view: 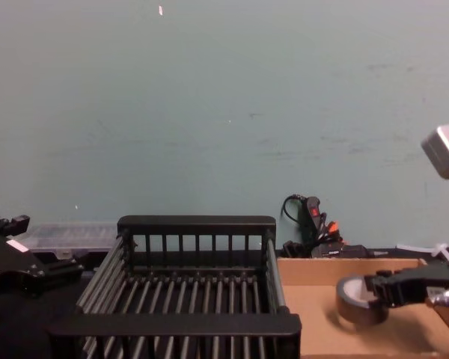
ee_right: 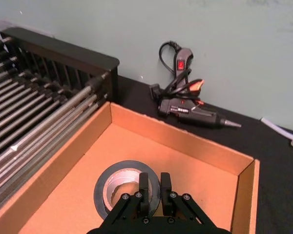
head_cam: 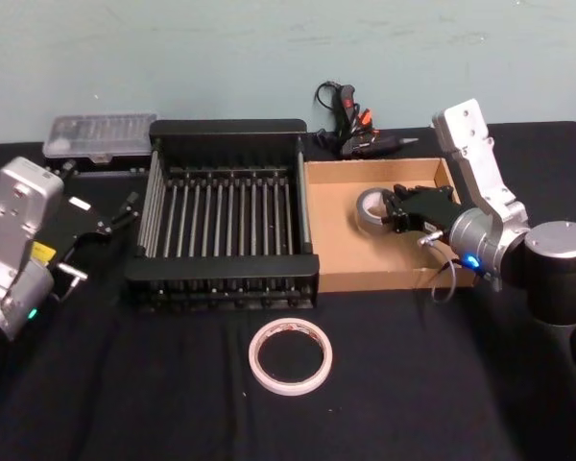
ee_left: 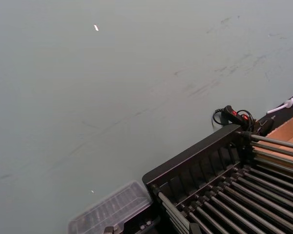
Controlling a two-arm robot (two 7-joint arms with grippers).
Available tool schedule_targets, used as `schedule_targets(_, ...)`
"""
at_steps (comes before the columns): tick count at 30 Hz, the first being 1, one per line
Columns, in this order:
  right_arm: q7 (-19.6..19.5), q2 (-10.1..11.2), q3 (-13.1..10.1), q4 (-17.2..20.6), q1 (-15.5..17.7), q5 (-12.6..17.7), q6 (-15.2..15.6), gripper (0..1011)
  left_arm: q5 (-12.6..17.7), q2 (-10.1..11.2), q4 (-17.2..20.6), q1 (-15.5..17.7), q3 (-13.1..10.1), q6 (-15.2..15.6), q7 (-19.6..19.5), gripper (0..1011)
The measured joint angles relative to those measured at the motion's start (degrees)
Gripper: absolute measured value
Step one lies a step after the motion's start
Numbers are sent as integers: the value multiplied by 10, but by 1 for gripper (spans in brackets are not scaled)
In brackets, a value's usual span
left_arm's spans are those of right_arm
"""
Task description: Pick up the white tape and place it into the black box , Pick up the silver tape and place it into the brown box.
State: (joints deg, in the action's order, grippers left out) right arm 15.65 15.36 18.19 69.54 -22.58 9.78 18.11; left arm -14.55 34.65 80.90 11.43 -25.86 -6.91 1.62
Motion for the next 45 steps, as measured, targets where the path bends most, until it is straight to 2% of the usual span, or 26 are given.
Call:
schedule_targets(8, 1, -9, -5, -18, -3, -10, 2, 145, 0, 0, 0, 0, 0, 0, 0, 1001)
schedule_targets(24, 1, -12, -7, -20, -3, -16, 2, 145, 0, 0, 0, 0, 0, 0, 0, 1001)
schedule_targets(30, 2, -11, -6, -20, -3, -16, 2, 278, 0, 0, 0, 0, 0, 0, 0, 1001)
schedule_targets(31, 2, -11, -6, -20, -3, -15, 2, 339, 0, 0, 0, 0, 0, 0, 0, 1001)
schedule_targets(37, 2, -11, -6, -20, -3, -15, 2, 488, 0, 0, 0, 0, 0, 0, 0, 1001)
schedule_targets(38, 2, -11, -6, -20, -3, -15, 2, 557, 0, 0, 0, 0, 0, 0, 0, 1001)
schedule_targets(40, 2, -11, -6, -20, -3, -15, 2, 599, 0, 0, 0, 0, 0, 0, 0, 1001)
schedule_targets(41, 2, -11, -6, -20, -3, -14, 1, 657, 0, 0, 0, 0, 0, 0, 0, 1001)
schedule_targets(43, 2, -11, -6, -20, -3, -14, 2, 689, 0, 0, 0, 0, 0, 0, 0, 1001)
schedule_targets(45, 2, -11, -6, -20, -3, -14, 2, 772, 0, 0, 0, 0, 0, 0, 0, 1002)
